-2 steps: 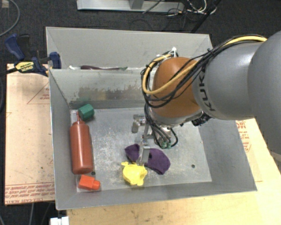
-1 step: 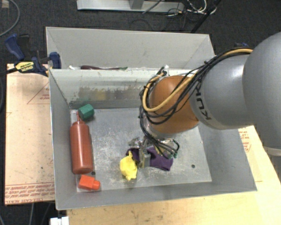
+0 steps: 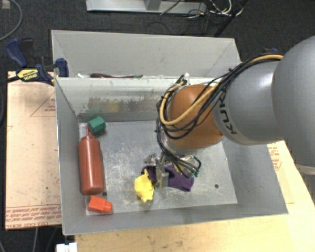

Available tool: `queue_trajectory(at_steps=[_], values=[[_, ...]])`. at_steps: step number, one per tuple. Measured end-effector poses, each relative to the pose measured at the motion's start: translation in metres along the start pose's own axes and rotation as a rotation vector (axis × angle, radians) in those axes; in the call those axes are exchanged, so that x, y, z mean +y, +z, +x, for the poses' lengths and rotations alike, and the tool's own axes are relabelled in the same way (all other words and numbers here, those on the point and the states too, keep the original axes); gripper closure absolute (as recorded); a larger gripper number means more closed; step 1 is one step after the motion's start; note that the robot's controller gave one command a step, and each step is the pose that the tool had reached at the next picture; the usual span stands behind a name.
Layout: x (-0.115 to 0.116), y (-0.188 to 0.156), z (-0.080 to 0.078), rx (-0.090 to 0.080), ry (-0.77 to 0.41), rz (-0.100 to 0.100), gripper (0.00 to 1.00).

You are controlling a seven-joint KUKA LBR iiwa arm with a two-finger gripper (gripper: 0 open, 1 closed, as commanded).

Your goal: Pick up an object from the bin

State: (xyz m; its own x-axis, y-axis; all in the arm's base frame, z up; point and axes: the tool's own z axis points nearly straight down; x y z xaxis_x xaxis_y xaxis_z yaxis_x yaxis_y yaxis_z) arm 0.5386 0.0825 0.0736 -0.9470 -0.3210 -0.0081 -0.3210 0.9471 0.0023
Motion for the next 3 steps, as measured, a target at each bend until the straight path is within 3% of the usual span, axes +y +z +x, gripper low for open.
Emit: queue_trajectory(at_steps=[1, 2, 3], values=[[-0.015, -0.124, 0.009, -0.007, 0.032, 0.001, 1.0], [-0.014, -0.122, 0.01, -0.003, 0.032, -0.001, 1.0], [-0.022, -0.233, 0.011, -0.011, 0.053, 0.001, 1.0]])
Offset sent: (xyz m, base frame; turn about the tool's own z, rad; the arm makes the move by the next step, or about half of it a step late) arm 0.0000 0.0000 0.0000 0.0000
